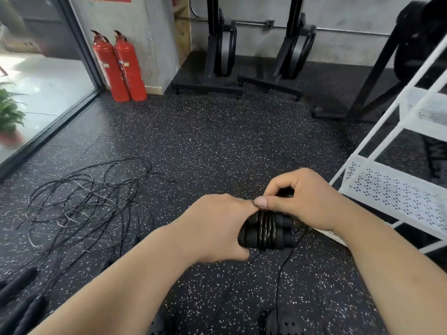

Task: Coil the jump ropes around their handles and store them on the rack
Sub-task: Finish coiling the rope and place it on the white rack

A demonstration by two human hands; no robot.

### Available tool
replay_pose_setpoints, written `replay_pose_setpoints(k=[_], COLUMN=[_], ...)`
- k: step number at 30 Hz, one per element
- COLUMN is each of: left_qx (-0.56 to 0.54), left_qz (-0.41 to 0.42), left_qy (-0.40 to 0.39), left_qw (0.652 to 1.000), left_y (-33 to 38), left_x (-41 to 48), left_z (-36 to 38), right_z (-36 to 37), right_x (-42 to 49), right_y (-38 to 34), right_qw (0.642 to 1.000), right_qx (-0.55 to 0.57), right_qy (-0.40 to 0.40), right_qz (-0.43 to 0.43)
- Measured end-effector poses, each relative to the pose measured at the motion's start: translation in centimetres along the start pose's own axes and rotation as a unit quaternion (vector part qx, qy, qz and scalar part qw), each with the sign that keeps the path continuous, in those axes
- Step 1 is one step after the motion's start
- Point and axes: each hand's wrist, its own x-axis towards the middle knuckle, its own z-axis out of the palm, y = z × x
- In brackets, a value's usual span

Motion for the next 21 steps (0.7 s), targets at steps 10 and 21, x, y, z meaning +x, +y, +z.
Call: replay_pose_setpoints(k=[10,21], left_qx=[-0.227,-0.174], left_qz=[-0.084,-0.313], left_qy=[0.136,0.227], left_qw=[0.961,0.906], left_y=[0.6,-2.2], left_x=[-0.2,0.4], left_z=[-0.8,-1.1], right_z=[1.9,7.6], right_x=[0.6,0.9], right_y=[-0.1,-1.9], right_qw=[0.955,0.993], right_qx=[0.284,-0.089], right_qy=[0.039,0.054], right_qz=[0.080,0.061])
